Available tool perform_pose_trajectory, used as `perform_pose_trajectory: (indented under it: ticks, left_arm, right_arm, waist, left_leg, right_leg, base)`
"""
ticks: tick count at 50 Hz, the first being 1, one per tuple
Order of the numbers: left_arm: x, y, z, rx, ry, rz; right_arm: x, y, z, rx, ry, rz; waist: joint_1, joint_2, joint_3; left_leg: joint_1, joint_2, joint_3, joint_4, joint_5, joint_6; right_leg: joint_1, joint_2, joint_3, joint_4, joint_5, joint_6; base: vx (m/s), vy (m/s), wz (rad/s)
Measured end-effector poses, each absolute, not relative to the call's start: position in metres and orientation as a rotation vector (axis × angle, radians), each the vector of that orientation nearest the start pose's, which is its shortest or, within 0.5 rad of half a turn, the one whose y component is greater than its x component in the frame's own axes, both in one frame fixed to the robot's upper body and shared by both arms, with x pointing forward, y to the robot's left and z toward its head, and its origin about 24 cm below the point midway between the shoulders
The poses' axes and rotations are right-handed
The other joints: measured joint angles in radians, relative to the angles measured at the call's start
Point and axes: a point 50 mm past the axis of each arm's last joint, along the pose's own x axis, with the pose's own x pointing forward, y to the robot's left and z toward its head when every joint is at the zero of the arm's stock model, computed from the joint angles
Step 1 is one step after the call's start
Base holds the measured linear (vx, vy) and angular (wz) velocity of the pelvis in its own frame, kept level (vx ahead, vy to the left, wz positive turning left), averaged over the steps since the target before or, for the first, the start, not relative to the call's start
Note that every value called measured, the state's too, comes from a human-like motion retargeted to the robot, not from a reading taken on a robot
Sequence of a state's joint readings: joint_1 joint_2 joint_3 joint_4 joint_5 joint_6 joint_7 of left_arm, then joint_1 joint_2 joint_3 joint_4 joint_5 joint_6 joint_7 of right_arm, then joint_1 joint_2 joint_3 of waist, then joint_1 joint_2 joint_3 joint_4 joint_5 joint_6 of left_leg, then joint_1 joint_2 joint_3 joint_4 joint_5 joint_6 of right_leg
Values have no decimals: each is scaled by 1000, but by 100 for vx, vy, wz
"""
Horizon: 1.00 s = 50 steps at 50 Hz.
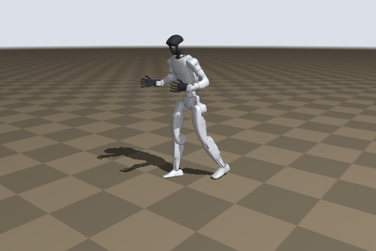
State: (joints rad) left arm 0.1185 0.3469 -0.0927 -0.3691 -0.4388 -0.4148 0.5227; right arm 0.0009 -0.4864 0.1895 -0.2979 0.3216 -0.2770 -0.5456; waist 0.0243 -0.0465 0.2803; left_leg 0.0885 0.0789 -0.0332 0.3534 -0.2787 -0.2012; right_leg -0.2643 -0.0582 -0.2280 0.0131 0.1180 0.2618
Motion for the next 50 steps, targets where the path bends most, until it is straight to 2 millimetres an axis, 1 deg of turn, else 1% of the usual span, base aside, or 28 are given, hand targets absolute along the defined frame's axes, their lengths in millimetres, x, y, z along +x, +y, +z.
perform_pose_trajectory:
  ticks: [3,5,7,8,10,13,15,19,24,29,32,37,41,46,50]
  left_arm:
    - [208,202,132,-334,-536,328]
    - [208,203,133,-355,-523,319]
    - [207,199,134,-375,-525,304]
    - [207,201,134,-376,-516,297]
    - [205,201,133,-386,-507,288]
    - [202,200,132,-401,-501,284]
    - [202,199,131,-411,-510,287]
    - [199,197,129,-411,-507,287]
    - [196,196,127,-416,-501,280]
    - [196,197,125,-416,-499,282]
    - [195,199,123,-409,-494,290]
    - [194,201,121,-393,-490,309]
    - [195,202,122,-381,-494,312]
    - [200,203,126,-376,-512,308]
    - [201,206,130,-344,-524,308]
  right_arm:
    - [232,-194,134,36,-482,-236]
    - [232,-196,133,22,-476,-239]
    - [232,-194,133,4,-468,-237]
    - [231,-196,135,5,-478,-233]
    - [230,-196,135,-9,-477,-222]
    - [228,-193,136,-37,-480,-200]
    - [228,-191,137,-54,-490,-187]
    - [226,-188,135,-80,-489,-174]
    - [224,-187,131,-106,-476,-174]
    - [225,-183,132,-116,-486,-160]
    - [225,-182,134,-116,-496,-147]
    - [224,-181,135,-106,-499,-136]
    - [221,-183,131,-83,-475,-136]
    - [219,-186,123,-47,-425,-145]
    - [213,-189,117,-28,-385,-149]
  waist:
    - [2,23,-21]
    - [4,28,-39]
    - [10,24,-54]
    - [-1,36,-57]
    - [-1,46,-70]
    - [8,57,-82]
    - [12,60,-79]
    - [26,80,-76]
    - [34,94,-51]
    - [55,89,-38]
    - [62,81,-38]
    - [65,68,-54]
    - [70,57,-85]
    - [78,27,-132]
    - [69,2,-154]
  left_leg:
    - [-61,6,-9,121,58,2]
    - [-103,9,27,184,86,25]
    - [-143,23,99,223,85,57]
    - [-174,44,142,273,74,46]
    - [-210,74,233,301,32,61]
    - [-236,76,332,232,-26,80]
    - [-237,44,358,123,-28,82]
    - [-227,-24,344,-117,32,79]
    - [-214,-66,360,-302,122,76]
    - [-246,-47,427,-375,201,54]
    - [-268,-28,472,-396,229,37]
    - [-295,5,553,-403,219,11]
    - [-286,19,572,-411,199,-2]
    - [-240,17,536,-441,242,16]
    - [-173,23,520,-441,250,38]
  right_leg:
    - [16,-15,-10,34,-30,0]
    - [29,-31,-10,35,-41,0]
    - [35,-45,-9,31,-49,0]
    - [29,-57,-27,73,-75,0]
    - [31,-68,-38,94,-94,0]
    - [37,-77,-38,106,-111,0]
    - [40,-89,-34,121,-125,0]
    - [71,-102,-24,135,-150,0]
    - [125,-133,-14,185,-203,-3]
    - [159,-130,6,212,-231,-25]
    - [179,-129,19,222,-239,-29]
    - [211,-124,37,241,-247,-30]
    - [246,-114,51,249,-251,-30]
    - [300,-102,89,234,-231,-39]
    - [321,-96,128,309,-162,-60]
  base:
    - [46,-15,64]
    - [42,-16,52]
    - [38,-16,49]
    - [37,-10,60]
    - [35,-10,40]
    - [31,-11,9]
    - [29,-7,-1]
    - [29,1,-9]
    - [29,7,-12]
    - [27,2,-36]
    - [28,5,-35]
    - [32,10,-28]
    - [37,15,-25]
    - [42,20,-20]
    - [44,25,-6]
